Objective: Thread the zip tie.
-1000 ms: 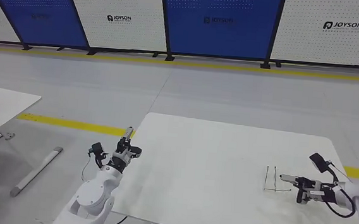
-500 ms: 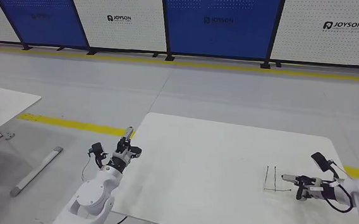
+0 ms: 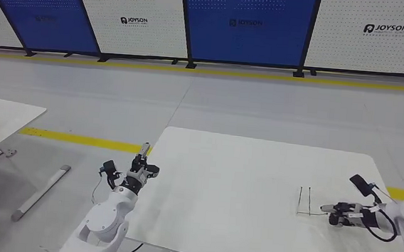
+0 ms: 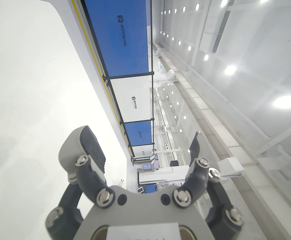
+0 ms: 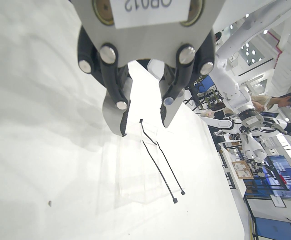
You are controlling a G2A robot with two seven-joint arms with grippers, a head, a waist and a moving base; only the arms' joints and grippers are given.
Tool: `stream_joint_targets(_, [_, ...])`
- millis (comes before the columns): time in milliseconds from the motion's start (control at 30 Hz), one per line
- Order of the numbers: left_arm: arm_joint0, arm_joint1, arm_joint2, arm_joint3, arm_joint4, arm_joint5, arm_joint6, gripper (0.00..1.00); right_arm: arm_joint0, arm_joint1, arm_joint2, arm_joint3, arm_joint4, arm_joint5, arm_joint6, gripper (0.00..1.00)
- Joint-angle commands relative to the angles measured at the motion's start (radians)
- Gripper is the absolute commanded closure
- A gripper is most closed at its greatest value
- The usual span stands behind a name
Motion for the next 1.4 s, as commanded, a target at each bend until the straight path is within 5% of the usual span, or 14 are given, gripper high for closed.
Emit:
stream_joint_targets(0, [0.0,0.0,0.0,0.0,0.0,0.0,0.0,0.0,0.002,0.001,-0.003,0.002,0.002,-0.001,0.002,0.69])
stream_joint_targets(633, [0.0,0.0,0.0,0.0,0.0,0.0,0.0,0.0,0.037,0.003,-0.044,0.044,0.016,-0.007,0.012,0.81])
stream_joint_targets(800, [0.0,0.0,0.0,0.0,0.0,0.0,0.0,0.0,0.045,0.003,-0.054,0.055,0.019,-0.009,0.005,1.0])
stream_joint_targets(1167, [0.0,0.0,0.0,0.0,0.0,0.0,0.0,0.0,0.049,0.014,-0.045,0.045,0.022,-0.012,0.002,1.0])
stream_joint_targets(1367, [0.0,0.0,0.0,0.0,0.0,0.0,0.0,0.0,0.016,0.037,0.023,-0.012,0.029,-0.014,-0.029,1.0])
